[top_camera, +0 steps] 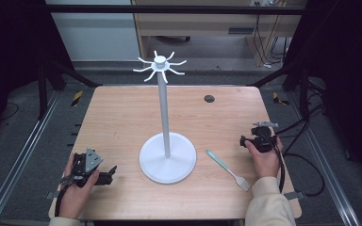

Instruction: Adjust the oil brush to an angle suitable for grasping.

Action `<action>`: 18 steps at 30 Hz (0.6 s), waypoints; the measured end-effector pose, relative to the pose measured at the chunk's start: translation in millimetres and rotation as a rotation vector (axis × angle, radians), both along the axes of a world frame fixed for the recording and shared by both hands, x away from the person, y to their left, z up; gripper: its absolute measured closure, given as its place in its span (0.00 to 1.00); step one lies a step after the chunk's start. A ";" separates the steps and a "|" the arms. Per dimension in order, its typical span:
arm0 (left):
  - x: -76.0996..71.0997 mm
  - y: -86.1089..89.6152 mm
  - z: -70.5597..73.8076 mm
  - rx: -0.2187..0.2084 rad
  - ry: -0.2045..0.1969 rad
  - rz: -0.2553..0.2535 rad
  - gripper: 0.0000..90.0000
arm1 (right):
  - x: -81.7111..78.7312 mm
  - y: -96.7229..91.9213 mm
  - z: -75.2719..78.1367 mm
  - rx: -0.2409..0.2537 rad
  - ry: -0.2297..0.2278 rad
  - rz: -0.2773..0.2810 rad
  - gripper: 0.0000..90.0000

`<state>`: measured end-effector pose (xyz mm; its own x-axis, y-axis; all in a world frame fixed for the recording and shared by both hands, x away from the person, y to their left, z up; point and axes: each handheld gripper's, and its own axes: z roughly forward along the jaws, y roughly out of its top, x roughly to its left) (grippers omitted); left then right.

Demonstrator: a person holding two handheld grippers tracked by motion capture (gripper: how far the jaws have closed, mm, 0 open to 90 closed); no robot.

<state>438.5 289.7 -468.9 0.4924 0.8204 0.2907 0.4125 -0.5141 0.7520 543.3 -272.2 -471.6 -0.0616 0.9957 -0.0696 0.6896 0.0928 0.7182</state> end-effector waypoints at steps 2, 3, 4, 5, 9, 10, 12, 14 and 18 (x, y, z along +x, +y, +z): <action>0.0 0.4 0.2 0.004 0.001 -0.001 0.03 | -1.5 -0.5 0.3 0.005 0.004 0.005 0.22; -0.1 0.3 0.3 0.004 0.002 -0.002 0.03 | -2.2 0.4 0.8 -0.002 0.009 0.013 0.23; -0.1 0.2 0.3 0.004 0.001 -0.002 0.03 | -2.9 2.8 1.5 -0.009 0.012 0.018 0.25; -0.2 -0.2 0.0 -0.001 -0.001 -0.002 0.03 | -3.2 4.1 1.9 -0.016 0.012 0.028 0.27; -0.1 -0.4 -0.1 0.002 0.001 -0.003 0.03 | -4.4 18.7 3.4 -0.043 0.015 0.103 0.36; -0.1 -0.3 -0.1 0.002 0.000 -0.003 0.03 | -4.7 21.5 3.8 -0.060 0.011 0.121 0.38; -0.1 -0.2 -0.1 0.001 0.000 -0.002 0.03 | -5.9 30.3 5.0 -0.077 0.009 0.161 0.44; 0.0 0.1 0.1 0.006 0.002 -0.003 0.03 | -7.7 39.2 6.1 -0.081 0.013 0.199 0.49; -0.2 0.0 0.1 0.012 0.004 -0.002 0.03 | -10.8 53.7 8.2 -0.108 0.018 0.262 0.60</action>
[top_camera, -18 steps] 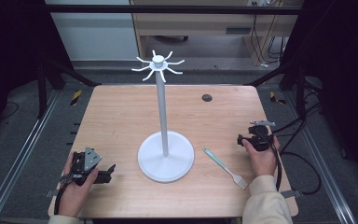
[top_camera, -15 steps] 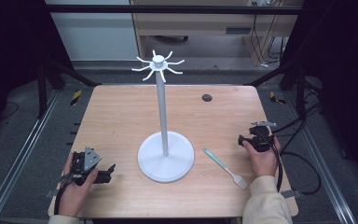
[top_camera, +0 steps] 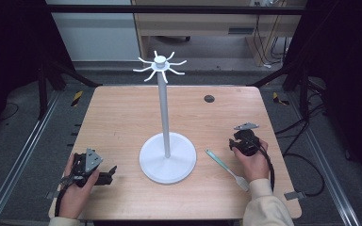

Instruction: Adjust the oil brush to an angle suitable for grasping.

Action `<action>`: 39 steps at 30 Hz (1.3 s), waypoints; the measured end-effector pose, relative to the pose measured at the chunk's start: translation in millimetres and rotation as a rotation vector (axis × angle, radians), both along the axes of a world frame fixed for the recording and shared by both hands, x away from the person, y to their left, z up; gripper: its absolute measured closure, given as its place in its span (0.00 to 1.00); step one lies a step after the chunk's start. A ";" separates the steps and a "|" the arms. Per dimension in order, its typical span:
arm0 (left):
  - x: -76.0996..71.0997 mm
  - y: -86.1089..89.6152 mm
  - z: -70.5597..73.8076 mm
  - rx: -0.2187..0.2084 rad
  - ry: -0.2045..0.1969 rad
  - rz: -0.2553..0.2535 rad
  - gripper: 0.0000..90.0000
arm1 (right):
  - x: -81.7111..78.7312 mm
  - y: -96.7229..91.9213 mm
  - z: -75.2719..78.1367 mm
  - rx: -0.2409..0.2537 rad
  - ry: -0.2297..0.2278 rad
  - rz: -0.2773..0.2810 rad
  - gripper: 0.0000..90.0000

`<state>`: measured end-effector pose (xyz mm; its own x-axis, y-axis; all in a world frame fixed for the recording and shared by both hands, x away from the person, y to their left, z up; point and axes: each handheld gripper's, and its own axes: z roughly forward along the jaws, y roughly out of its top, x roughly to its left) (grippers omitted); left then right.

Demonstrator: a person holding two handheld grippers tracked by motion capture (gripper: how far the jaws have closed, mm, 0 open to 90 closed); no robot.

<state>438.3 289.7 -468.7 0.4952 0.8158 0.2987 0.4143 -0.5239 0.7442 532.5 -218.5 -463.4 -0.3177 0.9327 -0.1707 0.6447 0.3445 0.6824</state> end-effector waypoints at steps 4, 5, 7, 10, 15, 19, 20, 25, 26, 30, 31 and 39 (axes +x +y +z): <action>0.1 0.0 -0.1 0.001 0.001 0.000 0.03 | -2.3 9.0 2.4 0.002 -0.003 0.029 0.66; 0.0 0.6 0.5 0.010 0.004 -0.002 0.03 | -3.5 13.2 2.6 0.001 -0.001 0.052 0.70; 0.1 0.4 0.3 0.010 0.004 -0.002 0.03 | -4.6 17.4 2.0 -0.006 0.007 0.076 0.74; 0.1 -0.3 -0.2 0.003 0.003 -0.002 0.03 | -5.7 22.9 1.1 -0.021 0.011 0.105 0.79; 0.2 0.2 -0.2 0.006 0.005 -0.002 0.03 | -7.0 30.1 -0.2 -0.025 0.032 0.154 0.86; 0.2 -0.2 -0.4 0.005 0.007 -0.004 0.03 | -7.9 33.5 -1.2 -0.031 0.039 0.185 0.92; 0.2 -0.2 -0.4 0.005 0.007 -0.004 0.03 | -7.9 33.5 -1.2 -0.031 0.039 0.185 0.92; 0.2 -0.1 -0.6 0.005 0.006 -0.003 0.03 | -7.8 38.0 -5.0 -0.027 0.084 0.219 0.99; 0.3 -0.1 -0.7 0.006 0.006 -0.003 0.03 | -7.9 38.6 -5.5 -0.021 0.088 0.223 1.00; 0.3 -0.1 -0.7 0.007 0.007 -0.002 0.03 | -8.1 40.0 -6.1 -0.014 0.096 0.247 1.00; 0.3 0.1 -0.5 0.008 0.009 -0.001 0.03 | -8.3 40.8 -6.5 -0.008 0.104 0.250 1.00; 0.3 0.2 -0.6 0.006 0.006 0.001 0.03 | -8.0 48.1 -12.7 -0.002 0.166 0.288 1.00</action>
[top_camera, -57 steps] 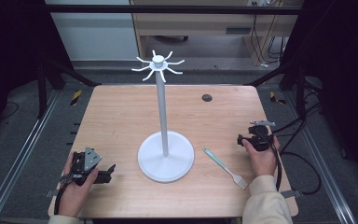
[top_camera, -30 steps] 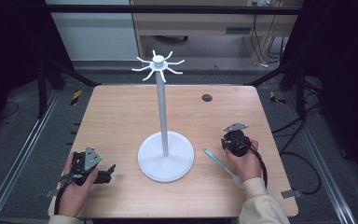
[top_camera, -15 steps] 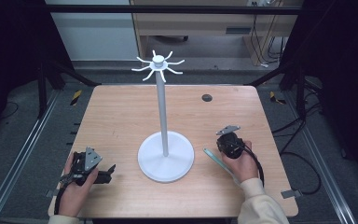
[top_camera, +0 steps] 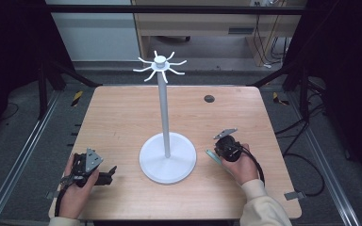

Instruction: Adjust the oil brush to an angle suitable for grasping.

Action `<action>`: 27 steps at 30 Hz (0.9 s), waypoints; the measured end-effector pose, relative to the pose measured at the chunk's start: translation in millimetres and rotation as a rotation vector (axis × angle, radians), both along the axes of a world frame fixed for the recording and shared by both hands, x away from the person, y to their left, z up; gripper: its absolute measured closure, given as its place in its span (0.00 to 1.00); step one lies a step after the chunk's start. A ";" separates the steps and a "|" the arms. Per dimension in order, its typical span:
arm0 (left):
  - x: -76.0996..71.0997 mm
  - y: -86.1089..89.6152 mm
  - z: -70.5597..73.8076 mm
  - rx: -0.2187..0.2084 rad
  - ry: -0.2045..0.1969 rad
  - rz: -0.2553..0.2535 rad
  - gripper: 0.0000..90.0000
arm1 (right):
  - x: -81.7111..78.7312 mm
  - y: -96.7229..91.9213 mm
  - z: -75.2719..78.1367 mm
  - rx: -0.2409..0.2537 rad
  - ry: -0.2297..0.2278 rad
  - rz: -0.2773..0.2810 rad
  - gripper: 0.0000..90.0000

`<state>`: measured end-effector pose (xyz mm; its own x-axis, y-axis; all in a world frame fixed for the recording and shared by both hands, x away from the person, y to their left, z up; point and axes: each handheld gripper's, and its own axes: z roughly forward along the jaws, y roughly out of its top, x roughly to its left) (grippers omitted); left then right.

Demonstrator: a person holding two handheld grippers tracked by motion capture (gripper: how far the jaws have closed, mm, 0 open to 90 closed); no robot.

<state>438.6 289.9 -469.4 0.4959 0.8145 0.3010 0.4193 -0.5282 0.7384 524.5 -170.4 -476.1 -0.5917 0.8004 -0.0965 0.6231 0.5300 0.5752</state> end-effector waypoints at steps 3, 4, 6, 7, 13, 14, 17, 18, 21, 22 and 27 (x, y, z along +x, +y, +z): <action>0.1 0.1 -0.1 -0.004 -0.002 0.002 0.03 | 0.5 0.8 -1.3 0.003 0.010 0.004 1.00; 0.1 0.3 0.0 -0.005 -0.003 0.003 0.03 | 0.5 1.1 -1.7 0.003 0.015 0.003 1.00; 0.1 0.3 -0.1 -0.005 -0.003 0.004 0.03 | 0.5 1.6 -2.4 0.003 0.022 0.005 1.00; 0.1 0.2 -0.1 -0.005 -0.002 0.003 0.03 | 0.7 1.8 -3.3 -0.001 0.028 0.005 1.00; 0.2 0.3 -0.1 -0.004 -0.002 0.003 0.03 | 0.8 2.6 -4.8 0.006 0.045 0.005 1.00; 0.1 0.3 -0.1 -0.005 -0.003 0.004 0.03 | 0.7 2.8 -4.7 0.006 0.046 0.006 1.00; 0.1 0.0 -0.3 -0.003 -0.001 0.003 0.03 | -0.6 4.4 -4.5 0.027 0.058 0.048 1.00; 0.1 -0.1 -0.4 -0.002 0.000 0.002 0.03 | -0.6 4.4 -4.5 0.027 0.058 0.048 1.00; 0.1 0.0 -0.2 0.002 0.003 0.001 0.03 | -4.0 8.5 -4.3 0.037 0.074 0.090 1.00; 0.1 0.0 -0.4 -0.003 0.000 0.003 0.03 | -7.0 12.3 -3.8 0.031 0.081 0.118 1.00; 0.1 0.6 -0.1 0.001 0.001 0.003 0.03 | -11.1 16.5 -3.4 0.034 0.095 0.140 1.00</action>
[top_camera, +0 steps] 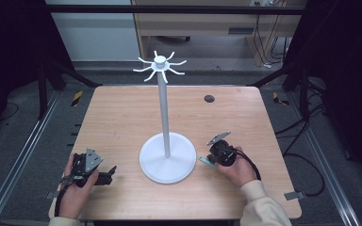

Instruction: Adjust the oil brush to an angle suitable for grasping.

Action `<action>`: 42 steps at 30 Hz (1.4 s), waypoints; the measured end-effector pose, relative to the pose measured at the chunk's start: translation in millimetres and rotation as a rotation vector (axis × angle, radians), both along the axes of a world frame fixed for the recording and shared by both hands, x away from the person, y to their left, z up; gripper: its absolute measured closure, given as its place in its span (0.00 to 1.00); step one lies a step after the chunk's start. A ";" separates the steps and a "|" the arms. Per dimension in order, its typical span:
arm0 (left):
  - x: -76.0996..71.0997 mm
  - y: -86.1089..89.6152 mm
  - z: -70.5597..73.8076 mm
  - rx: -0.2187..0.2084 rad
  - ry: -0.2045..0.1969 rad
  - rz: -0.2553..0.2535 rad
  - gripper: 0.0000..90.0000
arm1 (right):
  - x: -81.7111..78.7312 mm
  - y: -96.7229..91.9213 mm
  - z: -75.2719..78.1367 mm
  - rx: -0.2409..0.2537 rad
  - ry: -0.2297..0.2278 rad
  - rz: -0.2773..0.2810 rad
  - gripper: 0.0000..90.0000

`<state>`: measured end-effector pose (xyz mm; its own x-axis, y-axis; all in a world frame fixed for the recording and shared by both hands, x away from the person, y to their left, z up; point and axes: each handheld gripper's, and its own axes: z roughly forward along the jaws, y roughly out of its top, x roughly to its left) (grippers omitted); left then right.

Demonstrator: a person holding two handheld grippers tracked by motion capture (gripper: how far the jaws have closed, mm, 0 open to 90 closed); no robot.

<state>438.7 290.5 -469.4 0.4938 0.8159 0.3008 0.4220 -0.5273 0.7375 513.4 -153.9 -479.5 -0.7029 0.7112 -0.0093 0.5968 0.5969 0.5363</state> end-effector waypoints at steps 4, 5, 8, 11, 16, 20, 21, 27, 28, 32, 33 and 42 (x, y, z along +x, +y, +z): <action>0.1 -0.1 0.0 0.001 0.001 -0.002 0.03 | -3.7 2.1 0.9 -0.003 0.011 0.028 1.00; 0.1 -0.1 0.0 0.001 0.001 -0.002 0.03 | -4.0 2.4 1.2 -0.005 0.010 0.027 1.00; -0.1 -0.2 -0.2 -0.007 -0.004 0.002 0.03 | -4.9 1.5 3.2 0.003 0.006 0.026 1.00; 0.0 -0.1 -0.2 -0.008 -0.004 0.003 0.03 | -8.3 -1.3 7.3 0.003 -0.004 0.036 1.00; -0.2 -0.3 -0.2 -0.008 -0.003 0.001 0.03 | -14.8 -7.3 11.7 -0.018 0.002 0.041 1.00; -0.3 0.3 0.0 -0.006 -0.002 0.001 0.03 | -24.5 -14.1 14.7 -0.059 0.009 0.044 1.00; -0.2 0.3 0.0 -0.006 -0.002 0.002 0.03 | -27.4 -15.9 15.2 -0.067 0.007 0.047 1.00; -0.2 -0.2 -0.2 -0.007 -0.001 0.002 0.03 | -38.0 -29.8 20.3 -0.084 0.012 0.039 0.95; -0.2 -0.1 -0.1 -0.007 -0.003 0.003 0.03 | -39.0 -32.0 20.5 -0.088 0.016 0.040 0.94; -0.2 0.7 -0.1 -0.010 -0.006 0.007 0.03 | -41.5 -37.9 21.3 -0.091 0.033 0.043 0.90; -0.2 0.9 0.1 -0.004 -0.003 0.006 0.03 | -41.3 -38.6 21.5 -0.092 0.036 0.048 0.90; -0.3 0.5 0.2 0.003 -0.001 0.004 0.03 | -37.5 -36.7 23.5 -0.171 0.086 0.105 0.85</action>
<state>438.4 291.0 -469.2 0.4904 0.8169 0.3037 0.4234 -0.5279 0.7363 476.0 -190.6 -455.9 -0.7764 0.6274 -0.0599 0.5660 0.7359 0.3716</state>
